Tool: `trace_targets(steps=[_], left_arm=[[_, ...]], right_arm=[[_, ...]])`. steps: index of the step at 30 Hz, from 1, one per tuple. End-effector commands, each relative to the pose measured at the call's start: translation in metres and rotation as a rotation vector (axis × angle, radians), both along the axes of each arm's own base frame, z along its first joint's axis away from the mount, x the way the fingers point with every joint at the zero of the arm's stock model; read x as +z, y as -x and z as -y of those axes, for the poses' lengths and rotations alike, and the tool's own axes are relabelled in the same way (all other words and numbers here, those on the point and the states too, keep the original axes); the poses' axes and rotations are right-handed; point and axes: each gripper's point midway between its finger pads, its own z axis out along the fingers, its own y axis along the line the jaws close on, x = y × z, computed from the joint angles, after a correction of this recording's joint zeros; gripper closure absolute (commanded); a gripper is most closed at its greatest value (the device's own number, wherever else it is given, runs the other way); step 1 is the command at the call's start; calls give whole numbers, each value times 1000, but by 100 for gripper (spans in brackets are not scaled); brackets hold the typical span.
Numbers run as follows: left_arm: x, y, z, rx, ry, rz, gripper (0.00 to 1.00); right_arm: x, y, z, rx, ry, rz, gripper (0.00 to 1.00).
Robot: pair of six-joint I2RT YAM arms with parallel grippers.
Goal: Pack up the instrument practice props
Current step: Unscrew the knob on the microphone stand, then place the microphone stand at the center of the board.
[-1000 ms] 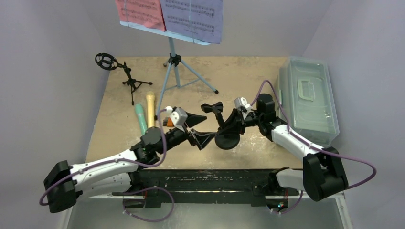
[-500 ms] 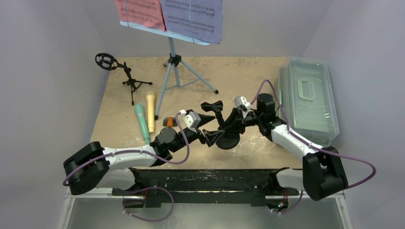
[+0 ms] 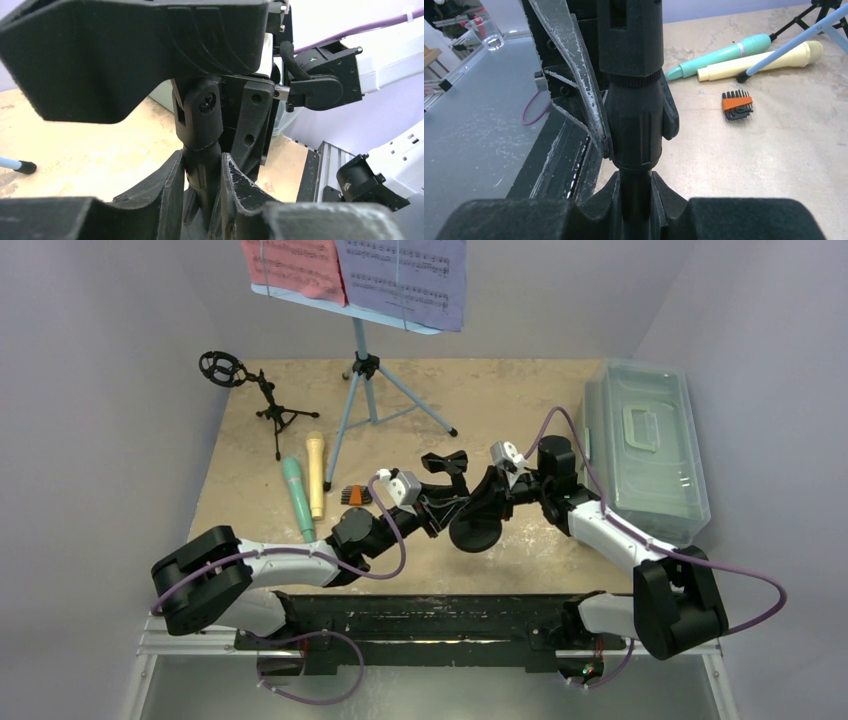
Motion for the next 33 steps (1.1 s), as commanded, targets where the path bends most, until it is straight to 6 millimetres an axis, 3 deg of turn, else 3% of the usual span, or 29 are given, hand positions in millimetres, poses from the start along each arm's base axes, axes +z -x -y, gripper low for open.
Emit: trace_targets(steps=[1, 2, 5, 8, 11, 16, 24, 33], left_arm=[[32, -1, -1, 11, 83, 60, 92], [31, -1, -1, 9, 79, 58, 100], [30, 0, -3, 10, 81, 52, 100], [33, -1, -7, 25, 88, 40, 100], [34, -1, -11, 36, 79, 30, 100], [29, 0, -25, 68, 41, 2, 100], [4, 2, -63, 167, -78, -81, 100], [-2, -6, -134, 428, -197, -198, 100]], right_arm=[[10, 2, -1, 36, -30, 47, 100], [10, 1, -1, 35, -30, 47, 100], [8, 1, -1, 32, -26, 41, 98], [7, 1, -1, 24, -22, 35, 65], [6, -1, -1, 10, -16, 34, 42], [3, -8, 0, -23, 17, 39, 21], [-1, -15, 5, -20, 96, 99, 7], [4, -21, 18, -44, 121, 139, 4]])
